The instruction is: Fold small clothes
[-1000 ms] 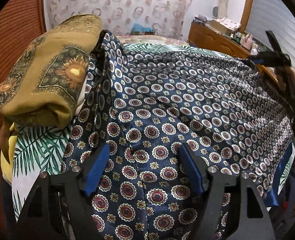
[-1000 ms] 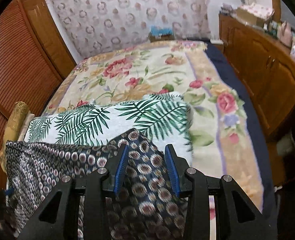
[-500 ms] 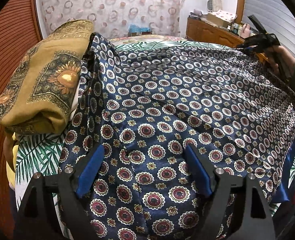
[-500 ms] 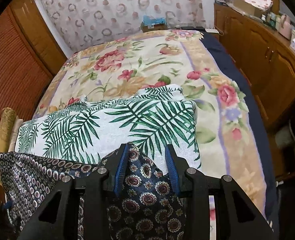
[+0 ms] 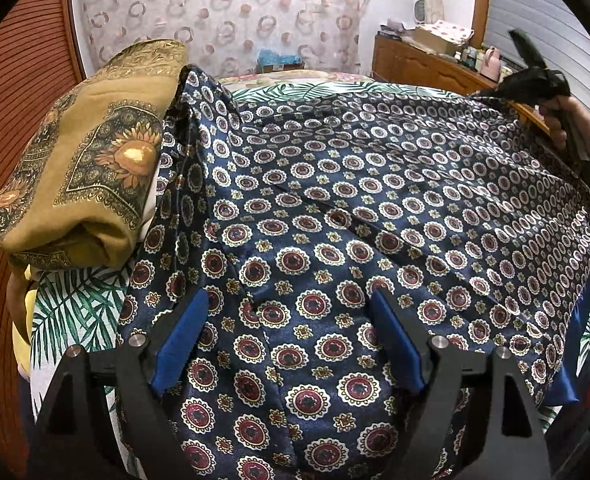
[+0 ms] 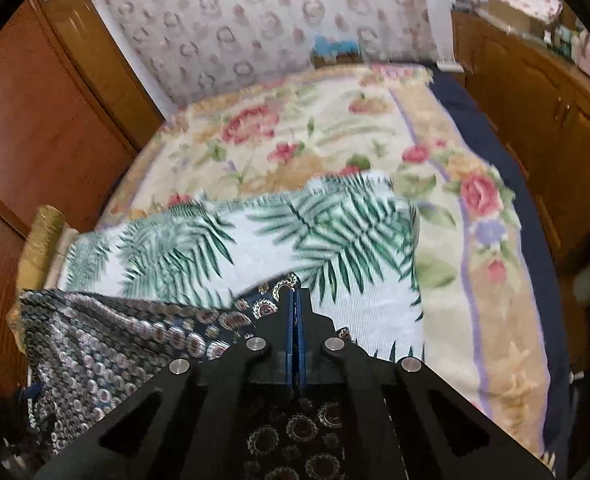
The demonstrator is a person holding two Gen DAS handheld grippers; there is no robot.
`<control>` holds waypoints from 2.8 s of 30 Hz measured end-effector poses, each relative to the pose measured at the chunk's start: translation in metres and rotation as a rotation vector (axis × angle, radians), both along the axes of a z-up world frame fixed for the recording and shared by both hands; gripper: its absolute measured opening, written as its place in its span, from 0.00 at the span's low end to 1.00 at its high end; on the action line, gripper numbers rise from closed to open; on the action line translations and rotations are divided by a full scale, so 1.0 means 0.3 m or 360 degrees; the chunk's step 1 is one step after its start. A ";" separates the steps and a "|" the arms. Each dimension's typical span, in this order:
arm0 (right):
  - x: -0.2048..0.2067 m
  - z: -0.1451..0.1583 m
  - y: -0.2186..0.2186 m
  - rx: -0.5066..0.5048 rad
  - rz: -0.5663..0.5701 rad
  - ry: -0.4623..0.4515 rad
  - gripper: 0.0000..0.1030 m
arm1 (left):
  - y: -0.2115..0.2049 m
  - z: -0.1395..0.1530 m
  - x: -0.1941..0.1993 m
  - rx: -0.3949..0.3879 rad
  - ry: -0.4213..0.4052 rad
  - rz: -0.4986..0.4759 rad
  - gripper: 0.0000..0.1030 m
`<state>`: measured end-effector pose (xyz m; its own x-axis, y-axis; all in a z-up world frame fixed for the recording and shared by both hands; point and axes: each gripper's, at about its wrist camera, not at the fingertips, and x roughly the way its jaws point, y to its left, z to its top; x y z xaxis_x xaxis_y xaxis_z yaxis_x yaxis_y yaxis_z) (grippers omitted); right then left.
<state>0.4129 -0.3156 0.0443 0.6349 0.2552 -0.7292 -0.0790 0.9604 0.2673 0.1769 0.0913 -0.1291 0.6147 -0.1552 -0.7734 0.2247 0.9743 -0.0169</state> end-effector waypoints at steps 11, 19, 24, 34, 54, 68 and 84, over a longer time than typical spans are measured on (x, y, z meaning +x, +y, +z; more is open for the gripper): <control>-0.153 0.095 -0.178 -0.0186 -0.0482 -0.0143 0.01 | -0.001 0.000 0.000 0.0000 0.0000 0.0001 0.81; -0.192 0.131 -0.080 -0.0405 -0.0429 -0.0207 0.28 | 0.010 0.000 -0.009 0.0001 -0.0003 0.0003 0.82; -0.344 0.157 0.092 -0.0378 -0.0152 -0.0384 0.54 | 0.011 0.000 -0.009 0.0000 -0.0003 0.0003 0.82; -0.699 -0.097 0.390 -0.0427 0.0358 -0.0259 0.54 | 0.042 0.065 -0.089 -0.0064 -0.0098 0.0068 0.82; -0.812 -0.318 0.439 -0.0358 0.0348 -0.0231 0.54 | 0.191 0.017 -0.177 -0.0073 0.0025 0.0323 0.62; -0.801 -0.299 0.444 -0.0348 0.0343 -0.0244 0.55 | 0.120 0.024 -0.197 -0.0201 0.0055 0.0189 0.05; -0.847 -0.262 0.363 -0.0271 0.0273 -0.0260 0.55 | -0.177 0.375 -0.083 -0.0429 -0.0276 -0.0211 0.04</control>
